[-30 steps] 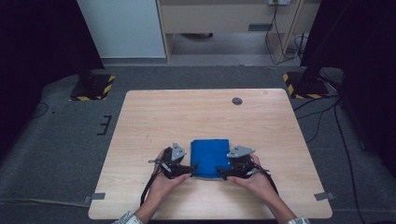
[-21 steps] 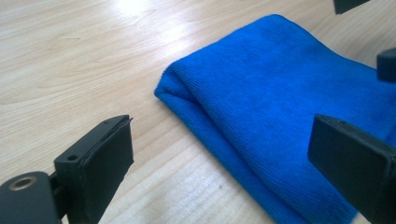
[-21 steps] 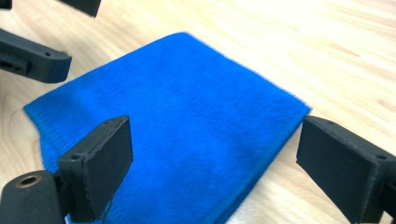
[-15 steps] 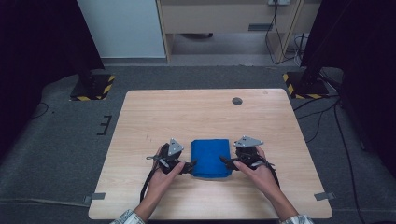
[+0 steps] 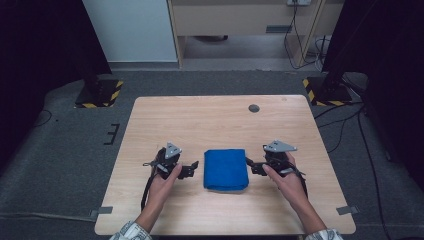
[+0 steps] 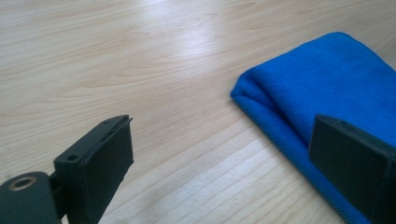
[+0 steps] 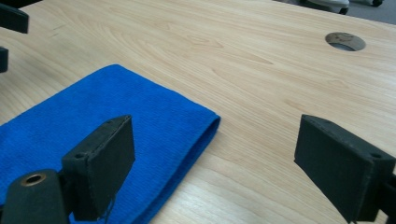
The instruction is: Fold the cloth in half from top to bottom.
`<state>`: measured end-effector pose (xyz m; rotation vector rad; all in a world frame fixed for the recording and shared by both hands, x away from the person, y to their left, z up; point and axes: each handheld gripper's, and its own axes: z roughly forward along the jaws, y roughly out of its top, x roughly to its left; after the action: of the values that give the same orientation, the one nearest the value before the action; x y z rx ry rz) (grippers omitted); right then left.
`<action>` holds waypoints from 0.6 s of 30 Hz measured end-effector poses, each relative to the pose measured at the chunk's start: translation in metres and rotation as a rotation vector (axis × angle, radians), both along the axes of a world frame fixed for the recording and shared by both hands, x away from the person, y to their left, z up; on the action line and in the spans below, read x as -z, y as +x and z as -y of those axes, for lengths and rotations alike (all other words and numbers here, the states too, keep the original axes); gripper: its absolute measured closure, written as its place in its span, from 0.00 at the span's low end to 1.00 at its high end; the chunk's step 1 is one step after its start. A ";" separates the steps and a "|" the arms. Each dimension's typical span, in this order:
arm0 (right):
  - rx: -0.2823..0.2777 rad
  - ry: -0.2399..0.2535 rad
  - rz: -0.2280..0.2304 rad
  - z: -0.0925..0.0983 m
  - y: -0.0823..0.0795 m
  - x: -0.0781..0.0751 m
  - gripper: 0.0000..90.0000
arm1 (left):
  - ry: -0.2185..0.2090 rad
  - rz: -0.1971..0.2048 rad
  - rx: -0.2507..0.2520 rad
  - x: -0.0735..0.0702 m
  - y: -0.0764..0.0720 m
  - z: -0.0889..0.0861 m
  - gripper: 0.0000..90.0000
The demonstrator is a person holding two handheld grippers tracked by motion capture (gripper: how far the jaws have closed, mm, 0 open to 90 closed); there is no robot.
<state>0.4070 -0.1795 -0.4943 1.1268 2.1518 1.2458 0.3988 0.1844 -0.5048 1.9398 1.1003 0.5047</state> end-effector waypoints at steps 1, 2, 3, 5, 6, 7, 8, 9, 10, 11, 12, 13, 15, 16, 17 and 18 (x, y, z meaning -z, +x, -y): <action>0.006 -0.001 -0.001 0.002 0.001 0.000 0.13 | 0.002 -0.001 -0.005 0.000 0.001 -0.002 0.07; 0.011 -0.005 0.003 0.003 0.001 0.000 0.13 | 0.003 -0.005 -0.010 0.001 0.001 -0.003 0.07; 0.019 -0.005 0.003 0.005 0.001 0.000 0.13 | 0.004 -0.005 -0.011 0.001 0.002 -0.004 0.07; 0.027 -0.007 0.007 0.009 0.002 -0.002 0.13 | 0.015 -0.003 -0.016 0.002 0.002 -0.007 0.07; 0.031 -0.006 0.007 0.012 0.003 -0.002 0.13 | 0.020 -0.002 -0.015 0.002 0.003 -0.009 0.07; 0.038 -0.005 0.009 0.014 0.003 -0.003 0.13 | 0.030 -0.005 -0.016 0.002 0.004 -0.011 0.07; 0.044 -0.004 0.009 0.017 0.004 -0.004 0.13 | 0.038 -0.006 -0.018 0.003 0.004 -0.013 0.07; 0.052 -0.002 0.011 0.020 0.005 -0.004 0.13 | 0.042 -0.005 -0.022 0.003 0.005 -0.014 0.07; 0.058 -0.002 0.009 0.022 0.005 -0.004 0.13 | 0.045 -0.006 -0.026 0.003 0.006 -0.017 0.07; 0.065 0.000 0.012 0.025 0.006 -0.004 0.13 | 0.044 -0.009 -0.031 0.003 0.007 -0.019 0.07; 0.072 0.001 0.009 0.028 0.006 -0.004 0.13 | 0.044 -0.012 -0.036 0.003 0.007 -0.021 0.07; 0.080 0.006 0.009 0.031 0.007 -0.004 0.13 | 0.043 -0.013 -0.041 0.003 0.008 -0.023 0.07; 0.096 0.008 0.005 0.036 0.008 -0.004 0.13 | 0.045 -0.016 -0.050 0.004 0.009 -0.027 0.07; 0.103 0.010 0.004 0.039 0.008 -0.004 0.13 | 0.044 -0.018 -0.055 0.004 0.009 -0.029 0.07; 0.111 0.005 0.002 0.042 0.008 -0.003 0.13 | 0.048 -0.018 -0.057 0.004 0.010 -0.031 0.07; 0.122 0.006 0.002 0.045 0.009 -0.003 0.13 | 0.050 -0.018 -0.061 0.004 0.010 -0.033 0.07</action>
<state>0.4159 -0.2246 -0.4917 1.2391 2.0454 1.1994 0.4089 0.2171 -0.5090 1.9625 1.1712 0.5529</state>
